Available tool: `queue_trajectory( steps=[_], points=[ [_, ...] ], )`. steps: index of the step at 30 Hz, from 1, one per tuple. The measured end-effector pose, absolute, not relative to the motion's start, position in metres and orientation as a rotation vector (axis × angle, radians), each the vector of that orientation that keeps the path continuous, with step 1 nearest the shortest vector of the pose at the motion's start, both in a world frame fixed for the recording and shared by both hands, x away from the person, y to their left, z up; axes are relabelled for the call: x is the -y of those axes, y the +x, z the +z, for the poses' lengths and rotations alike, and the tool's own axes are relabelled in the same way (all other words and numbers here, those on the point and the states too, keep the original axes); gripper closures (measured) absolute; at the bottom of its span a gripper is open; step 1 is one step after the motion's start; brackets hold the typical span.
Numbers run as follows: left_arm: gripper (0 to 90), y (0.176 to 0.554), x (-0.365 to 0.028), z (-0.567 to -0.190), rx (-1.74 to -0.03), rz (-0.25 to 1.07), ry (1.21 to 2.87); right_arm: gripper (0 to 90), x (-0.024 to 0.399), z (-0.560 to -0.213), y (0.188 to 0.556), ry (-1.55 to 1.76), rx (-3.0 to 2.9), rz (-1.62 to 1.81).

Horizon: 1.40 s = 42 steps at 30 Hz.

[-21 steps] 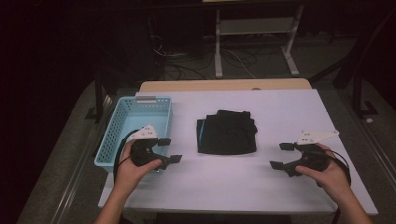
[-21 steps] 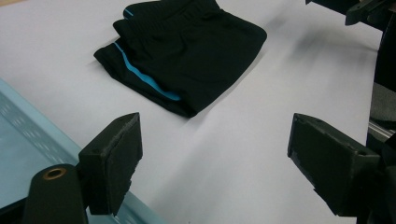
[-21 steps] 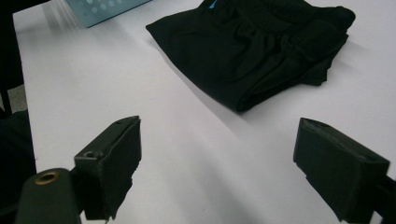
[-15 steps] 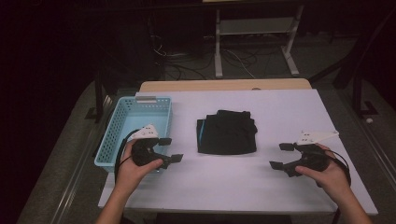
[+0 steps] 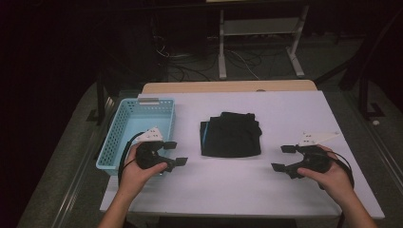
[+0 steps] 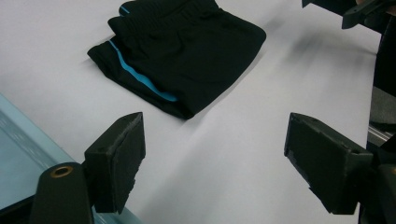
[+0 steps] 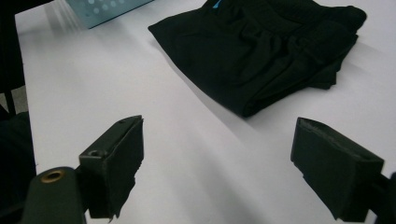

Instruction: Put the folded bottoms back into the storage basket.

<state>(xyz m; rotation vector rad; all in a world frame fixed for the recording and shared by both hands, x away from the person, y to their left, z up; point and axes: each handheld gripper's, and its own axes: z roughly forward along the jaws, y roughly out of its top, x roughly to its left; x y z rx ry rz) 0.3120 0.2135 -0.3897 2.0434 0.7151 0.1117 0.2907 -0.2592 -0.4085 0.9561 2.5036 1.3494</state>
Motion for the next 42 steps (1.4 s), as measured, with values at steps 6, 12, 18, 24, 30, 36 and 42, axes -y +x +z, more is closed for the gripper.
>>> queue_trajectory(
  steps=[6,12,18,24,30,36,42],
  points=[
    [20.5,0.311,-0.212,-0.389,-0.706,0.119,2.042,15.6,0.255,-0.409,0.294,0.955,-2.51,1.347],
    [20.7,0.311,-0.211,-0.389,-0.698,0.122,2.038,16.1,0.251,-0.408,0.298,0.949,-2.521,1.335],
    [20.7,0.311,-0.21,-0.388,-0.694,0.129,2.032,17.9,0.248,-0.404,0.301,0.947,-2.528,1.364],
    [21.1,0.31,-0.211,-0.387,-0.692,0.133,2.031,17.9,0.243,-0.401,0.305,0.937,-2.535,1.378],
    [21.1,0.309,-0.21,-0.387,-0.69,0.133,2.029,18.4,0.236,-0.401,0.31,0.928,-2.554,1.374],
    [21.1,0.309,-0.21,-0.386,-0.688,0.135,2.028,19.6,0.231,-0.4,0.315,0.912,-2.567,1.374],
    [21.1,0.309,-0.207,-0.386,-0.681,0.132,2.032,19.8,0.226,-0.4,0.318,0.905,-2.577,1.373]
  ],
)
